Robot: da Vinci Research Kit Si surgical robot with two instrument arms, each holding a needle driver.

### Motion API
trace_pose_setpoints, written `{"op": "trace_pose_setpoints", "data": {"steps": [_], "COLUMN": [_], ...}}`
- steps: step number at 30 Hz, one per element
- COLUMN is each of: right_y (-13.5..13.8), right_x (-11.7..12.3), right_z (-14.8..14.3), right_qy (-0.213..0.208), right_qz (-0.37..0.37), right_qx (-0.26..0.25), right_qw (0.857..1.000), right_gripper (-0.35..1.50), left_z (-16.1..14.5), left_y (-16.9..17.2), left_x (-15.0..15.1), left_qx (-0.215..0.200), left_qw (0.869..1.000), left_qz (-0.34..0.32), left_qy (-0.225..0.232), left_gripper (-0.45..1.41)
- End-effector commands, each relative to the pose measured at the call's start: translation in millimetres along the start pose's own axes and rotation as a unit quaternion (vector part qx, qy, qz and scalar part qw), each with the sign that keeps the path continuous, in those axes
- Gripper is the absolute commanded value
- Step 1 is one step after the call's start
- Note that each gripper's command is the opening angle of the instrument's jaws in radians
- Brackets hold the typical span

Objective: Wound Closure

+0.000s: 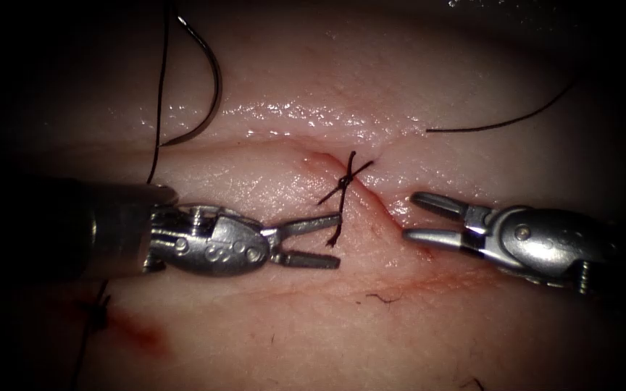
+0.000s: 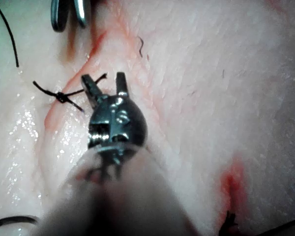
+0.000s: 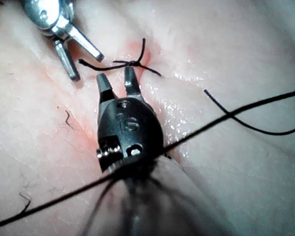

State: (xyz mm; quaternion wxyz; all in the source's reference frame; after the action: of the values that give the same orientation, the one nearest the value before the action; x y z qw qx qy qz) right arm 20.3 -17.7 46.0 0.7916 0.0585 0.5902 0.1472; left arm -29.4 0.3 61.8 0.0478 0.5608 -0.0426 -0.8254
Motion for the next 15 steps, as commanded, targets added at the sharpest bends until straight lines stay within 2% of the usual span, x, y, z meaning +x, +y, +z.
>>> {"op": "trace_pose_setpoints", "data": {"steps": [1,5,7,15], "right_y": [-0.1,-0.2,-0.2,-0.2], "right_x": [-0.2,-0.4,-0.4,-0.6], "right_z": [0.9,0.9,1.0,1.1], "right_qy": [0.001,0.001,0.001,0.003], "right_qz": [0.000,-0.001,-0.002,-0.003], "right_qx": [0.001,0.001,0.000,0.000], "right_qw": [1.000,1.000,1.000,1.000], "right_gripper": [0.32,0.31,0.29,0.27], "left_z": [0.7,0.9,0.8,0.1], "left_y": [0.2,0.0,-0.1,-0.2], "left_x": [-0.3,0.0,0.0,0.2], "left_qx": [-0.001,-0.006,-0.008,-0.009], "left_qw": [1.000,1.000,1.000,1.000], "left_qz": [0.003,0.008,0.008,0.007], "left_qy": [0.002,0.010,0.014,0.014], "left_gripper": [0.27,0.19,0.05,0.07]}}
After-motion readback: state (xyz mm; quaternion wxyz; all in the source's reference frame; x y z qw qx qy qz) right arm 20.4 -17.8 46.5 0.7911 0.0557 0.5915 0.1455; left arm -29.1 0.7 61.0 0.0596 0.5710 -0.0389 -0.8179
